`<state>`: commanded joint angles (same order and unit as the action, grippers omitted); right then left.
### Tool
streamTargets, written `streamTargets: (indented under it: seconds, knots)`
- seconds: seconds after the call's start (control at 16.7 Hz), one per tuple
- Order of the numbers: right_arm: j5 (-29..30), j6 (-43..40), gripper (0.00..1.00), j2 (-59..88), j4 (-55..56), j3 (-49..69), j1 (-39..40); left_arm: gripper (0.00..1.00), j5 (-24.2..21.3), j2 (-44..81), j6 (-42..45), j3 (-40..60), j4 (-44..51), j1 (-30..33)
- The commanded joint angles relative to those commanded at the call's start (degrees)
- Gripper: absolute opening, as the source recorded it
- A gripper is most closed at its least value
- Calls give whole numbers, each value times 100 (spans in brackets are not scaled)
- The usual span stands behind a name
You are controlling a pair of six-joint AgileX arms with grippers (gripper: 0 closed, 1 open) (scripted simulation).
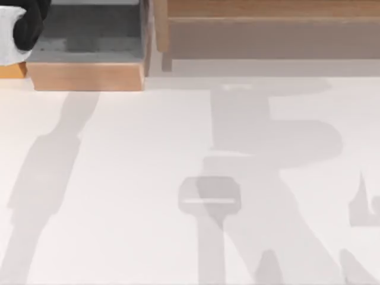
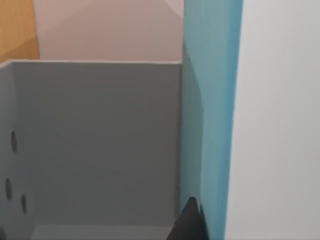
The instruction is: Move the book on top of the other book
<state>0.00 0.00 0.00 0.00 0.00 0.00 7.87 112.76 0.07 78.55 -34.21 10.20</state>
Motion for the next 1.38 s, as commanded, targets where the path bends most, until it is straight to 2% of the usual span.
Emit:
streamTargets:
  seconds: [0.36,0.54,0.72,0.9,1.14,1.38]
  knots:
    - [0,0,100,0,0,0,0,0,10,-79,9,-38,39,-7]
    - [0,0,100,0,0,0,0,0,-318,-408,353,-183,74,-87]
    - [0,0,100,0,0,0,0,0,-1067,-1131,1233,-471,159,-326]
    - [0,0,100,0,0,0,0,0,-2068,-2024,2640,-870,324,-761]
    - [0,0,100,0,0,0,0,0,-3500,-3072,5115,-1546,723,-1696]
    - [0,0,100,0,0,0,0,0,-4717,-3511,7898,-2329,1337,-3097]
